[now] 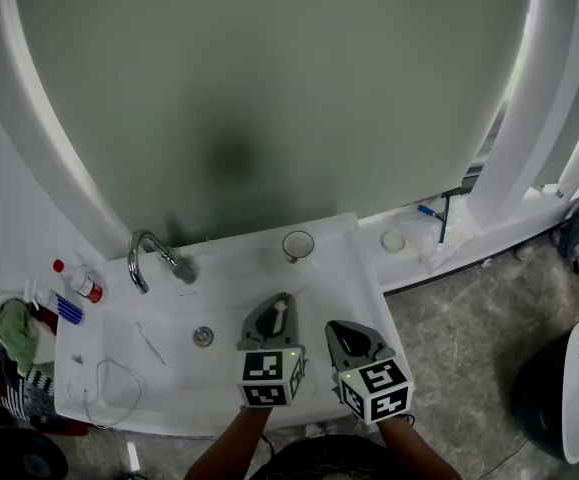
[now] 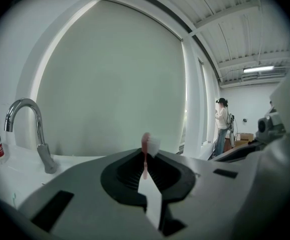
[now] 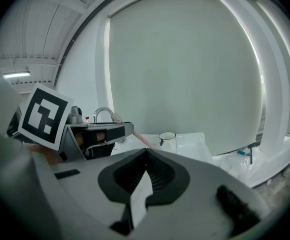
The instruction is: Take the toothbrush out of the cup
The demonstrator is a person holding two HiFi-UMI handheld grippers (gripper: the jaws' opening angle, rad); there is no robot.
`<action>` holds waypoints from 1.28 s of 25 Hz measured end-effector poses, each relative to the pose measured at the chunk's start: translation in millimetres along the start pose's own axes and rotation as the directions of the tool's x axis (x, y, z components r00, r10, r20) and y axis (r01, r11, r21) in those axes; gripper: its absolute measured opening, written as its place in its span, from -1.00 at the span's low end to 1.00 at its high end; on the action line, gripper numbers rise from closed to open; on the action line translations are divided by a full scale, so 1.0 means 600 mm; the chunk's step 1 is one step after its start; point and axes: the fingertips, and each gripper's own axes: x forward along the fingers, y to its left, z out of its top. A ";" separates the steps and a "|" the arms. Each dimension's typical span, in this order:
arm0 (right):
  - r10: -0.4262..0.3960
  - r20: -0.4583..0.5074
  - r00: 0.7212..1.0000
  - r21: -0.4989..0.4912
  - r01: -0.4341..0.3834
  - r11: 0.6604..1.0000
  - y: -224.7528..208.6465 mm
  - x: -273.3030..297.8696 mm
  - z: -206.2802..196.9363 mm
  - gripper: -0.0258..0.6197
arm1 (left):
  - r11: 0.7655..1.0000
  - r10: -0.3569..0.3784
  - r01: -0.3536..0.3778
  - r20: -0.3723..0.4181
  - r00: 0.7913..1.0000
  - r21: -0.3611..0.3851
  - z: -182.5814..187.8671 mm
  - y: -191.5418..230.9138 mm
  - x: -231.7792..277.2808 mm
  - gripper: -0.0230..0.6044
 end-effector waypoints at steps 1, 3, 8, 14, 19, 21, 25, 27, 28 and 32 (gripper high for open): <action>0.006 -0.002 1.000 -0.003 -0.006 1.000 -0.002 -0.002 -0.001 -0.89 | 1.000 0.005 -0.005 -0.002 1.000 -0.002 -0.002 -0.003 -0.001 -0.84; 0.020 -0.008 1.000 -0.007 -0.020 1.000 -0.004 -0.005 -0.002 -0.89 | 1.000 0.018 -0.018 -0.006 1.000 -0.007 -0.005 -0.010 -0.005 -0.84; 0.055 -0.014 0.998 -0.015 -0.055 0.998 -0.004 -0.016 -0.009 -0.89 | 0.998 0.053 -0.054 -0.013 0.998 -0.017 -0.017 -0.024 -0.021 -0.84; 0.096 -0.017 0.995 -0.018 -0.097 0.995 0.001 -0.039 -0.022 -0.89 | 0.995 0.096 -0.097 -0.020 0.995 -0.014 -0.027 -0.045 -0.047 -0.84; 0.121 -0.015 0.993 -0.025 -0.121 0.992 0.007 -0.057 -0.031 -0.89 | 0.992 0.123 -0.123 -0.026 0.992 -0.013 -0.038 -0.061 -0.070 -0.84; 0.127 -0.011 0.992 -0.025 -0.127 0.992 0.008 -0.066 -0.033 -0.89 | 0.991 0.133 -0.134 -0.025 0.991 -0.009 -0.042 -0.067 -0.079 -0.84; 0.139 0.000 0.990 -0.024 -0.139 0.990 0.011 -0.081 -0.037 -0.89 | 0.989 0.146 -0.146 -0.031 0.989 0.000 -0.049 -0.082 -0.095 -0.84; 0.145 0.006 0.989 -0.022 -0.144 0.989 0.011 -0.090 -0.038 -0.89 | 0.989 0.148 -0.147 -0.032 0.989 0.005 -0.052 -0.091 -0.101 -0.84; 0.146 0.009 0.989 -0.021 -0.146 0.989 0.011 -0.095 -0.040 -0.89 | 0.989 0.149 -0.149 -0.032 0.988 0.009 -0.053 -0.096 -0.104 -0.84; 0.149 0.009 0.989 -0.014 -0.149 0.989 0.002 -0.114 -0.046 -0.89 | 0.988 0.151 -0.150 -0.033 0.988 0.023 -0.055 -0.120 -0.112 -0.84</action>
